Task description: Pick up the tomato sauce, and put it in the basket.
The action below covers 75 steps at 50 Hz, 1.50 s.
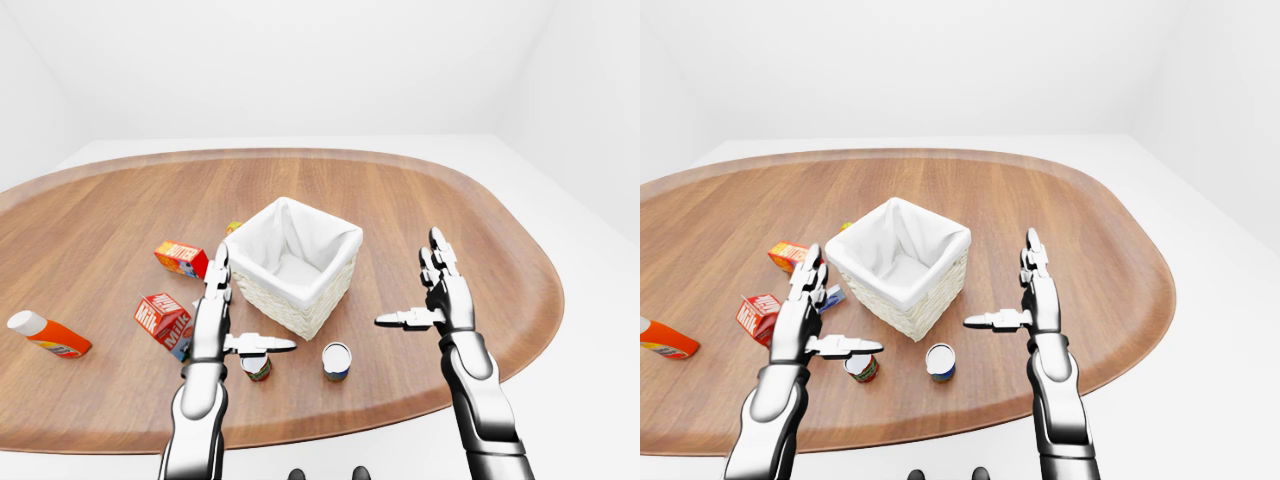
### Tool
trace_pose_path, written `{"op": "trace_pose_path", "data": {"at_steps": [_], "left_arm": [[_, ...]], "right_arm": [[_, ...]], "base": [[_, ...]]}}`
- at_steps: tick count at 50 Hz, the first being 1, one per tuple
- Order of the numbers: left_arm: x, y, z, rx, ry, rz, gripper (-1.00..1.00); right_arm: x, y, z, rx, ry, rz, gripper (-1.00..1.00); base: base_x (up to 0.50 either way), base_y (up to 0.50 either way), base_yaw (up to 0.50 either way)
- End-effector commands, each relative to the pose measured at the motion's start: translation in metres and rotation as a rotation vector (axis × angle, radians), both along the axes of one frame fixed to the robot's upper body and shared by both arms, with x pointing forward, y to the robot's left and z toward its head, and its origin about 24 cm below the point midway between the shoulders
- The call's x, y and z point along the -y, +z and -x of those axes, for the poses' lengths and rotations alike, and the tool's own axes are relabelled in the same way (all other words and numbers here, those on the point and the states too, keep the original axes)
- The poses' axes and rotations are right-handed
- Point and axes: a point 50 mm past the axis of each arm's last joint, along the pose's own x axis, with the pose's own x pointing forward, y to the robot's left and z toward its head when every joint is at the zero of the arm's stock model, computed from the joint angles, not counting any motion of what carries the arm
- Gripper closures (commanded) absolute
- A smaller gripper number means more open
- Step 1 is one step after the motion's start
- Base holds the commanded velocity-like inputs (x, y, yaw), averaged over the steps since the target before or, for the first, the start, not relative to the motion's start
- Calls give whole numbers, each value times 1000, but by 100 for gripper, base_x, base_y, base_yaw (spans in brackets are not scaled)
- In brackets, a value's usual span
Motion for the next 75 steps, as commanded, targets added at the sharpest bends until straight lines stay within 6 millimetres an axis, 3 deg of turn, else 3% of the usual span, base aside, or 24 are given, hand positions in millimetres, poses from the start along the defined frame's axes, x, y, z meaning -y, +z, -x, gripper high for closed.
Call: {"op": "trace_pose_path", "data": {"at_steps": [1, 19, 37, 75], "left_arm": [[0, -2, 6, -15, -6, -48, -100], [-7, 10, 15, 20, 20, -104, -100], [-14, 5, 24, -22, 42, -162, -100], [-10, -30, 18, -162, 71, -304, -100]], "right_arm": [[-1, -2, 1, 1, 2, 4, -100], [2, 2, -5, 1, -10, -6, -100], [3, 3, -4, 1, -12, -5, -100], [2, 0, -4, 0, -9, 0, -100]], "base": [[0, 0, 0], [0, 0, 0], [0, 0, 0], [0, 0, 0]]}}
